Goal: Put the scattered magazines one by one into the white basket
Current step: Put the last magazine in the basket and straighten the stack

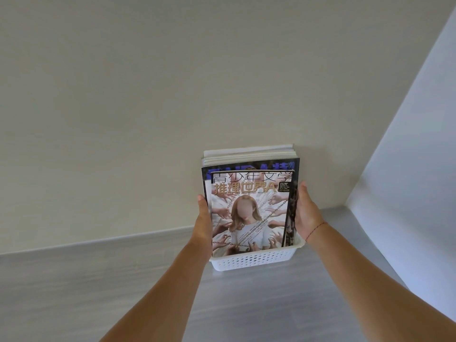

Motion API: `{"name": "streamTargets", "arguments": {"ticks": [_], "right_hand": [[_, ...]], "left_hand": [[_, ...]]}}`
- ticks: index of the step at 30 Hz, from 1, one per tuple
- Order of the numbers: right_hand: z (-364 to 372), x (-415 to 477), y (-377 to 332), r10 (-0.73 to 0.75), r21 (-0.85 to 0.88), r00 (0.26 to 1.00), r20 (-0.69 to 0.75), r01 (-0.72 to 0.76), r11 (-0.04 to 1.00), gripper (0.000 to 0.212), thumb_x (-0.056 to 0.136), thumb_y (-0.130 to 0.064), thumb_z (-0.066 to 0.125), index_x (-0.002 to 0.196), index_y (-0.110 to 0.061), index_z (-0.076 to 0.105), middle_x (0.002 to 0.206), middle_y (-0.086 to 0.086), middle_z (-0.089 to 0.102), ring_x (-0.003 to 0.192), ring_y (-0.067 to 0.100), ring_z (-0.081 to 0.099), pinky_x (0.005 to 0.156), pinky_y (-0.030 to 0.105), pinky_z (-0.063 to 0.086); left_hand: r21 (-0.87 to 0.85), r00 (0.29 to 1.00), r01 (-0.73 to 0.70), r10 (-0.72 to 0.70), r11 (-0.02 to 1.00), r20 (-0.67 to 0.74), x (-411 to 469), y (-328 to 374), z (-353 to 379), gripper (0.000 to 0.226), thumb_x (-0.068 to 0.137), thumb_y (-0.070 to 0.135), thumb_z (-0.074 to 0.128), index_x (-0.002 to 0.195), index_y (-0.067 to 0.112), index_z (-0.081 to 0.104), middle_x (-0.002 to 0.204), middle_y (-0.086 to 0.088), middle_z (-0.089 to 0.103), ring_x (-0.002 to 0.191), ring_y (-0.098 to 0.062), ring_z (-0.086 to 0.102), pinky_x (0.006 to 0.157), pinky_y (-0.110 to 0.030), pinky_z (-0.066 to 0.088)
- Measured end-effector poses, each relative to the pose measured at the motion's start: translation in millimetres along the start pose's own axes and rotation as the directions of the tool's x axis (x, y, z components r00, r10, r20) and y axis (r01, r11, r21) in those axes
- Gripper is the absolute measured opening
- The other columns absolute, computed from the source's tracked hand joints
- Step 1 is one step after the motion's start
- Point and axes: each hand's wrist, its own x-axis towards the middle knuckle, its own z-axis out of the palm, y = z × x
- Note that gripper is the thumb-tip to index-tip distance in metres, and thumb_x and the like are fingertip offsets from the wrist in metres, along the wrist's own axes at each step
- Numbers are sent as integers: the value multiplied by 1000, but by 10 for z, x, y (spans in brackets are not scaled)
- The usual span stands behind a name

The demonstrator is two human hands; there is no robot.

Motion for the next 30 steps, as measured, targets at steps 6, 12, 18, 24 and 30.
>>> {"name": "streamTargets", "arguments": {"ticks": [6,12,18,24,30], "right_hand": [[-44,-50,24,-38,59,998,47,35,998,72,87,-69,18,119,-22,62,101,13,73,87,36,68,76,63,52],[11,7,-46,-9,-21,999,42,10,1000,64,86,-71,25,105,-29,69,88,6,75,72,31,65,72,59,55],[-39,-11,-66,-10,-50,995,102,15,999,63,88,-68,22,103,-29,69,86,6,74,65,25,66,75,55,56],[97,-23,4,-13,-101,999,-53,8,995,70,87,-69,25,78,-21,75,84,3,71,59,21,62,65,51,58],[122,-60,50,-34,-131,991,-127,17,991,68,86,-69,30,81,-16,71,87,3,71,63,21,64,56,43,58]], "left_hand": [[-24,1000,-14,15,1000,14,-12,10,-16,81,83,76,21,51,20,70,102,-1,67,98,-21,67,89,-36,49],[-24,989,-117,119,993,92,40,207,42,87,75,84,19,124,25,60,54,-5,65,76,-21,68,103,-49,43],[-31,993,-114,114,993,24,64,217,69,90,76,83,19,121,19,63,53,-7,66,66,-19,68,100,-46,46],[-89,996,10,-18,996,-92,-51,-60,84,82,73,84,23,90,24,75,131,-9,60,114,-26,59,103,-51,40],[-174,990,43,-66,984,-127,-107,-90,97,86,76,82,25,138,27,46,147,-3,44,133,-29,44,110,-54,33]]}}
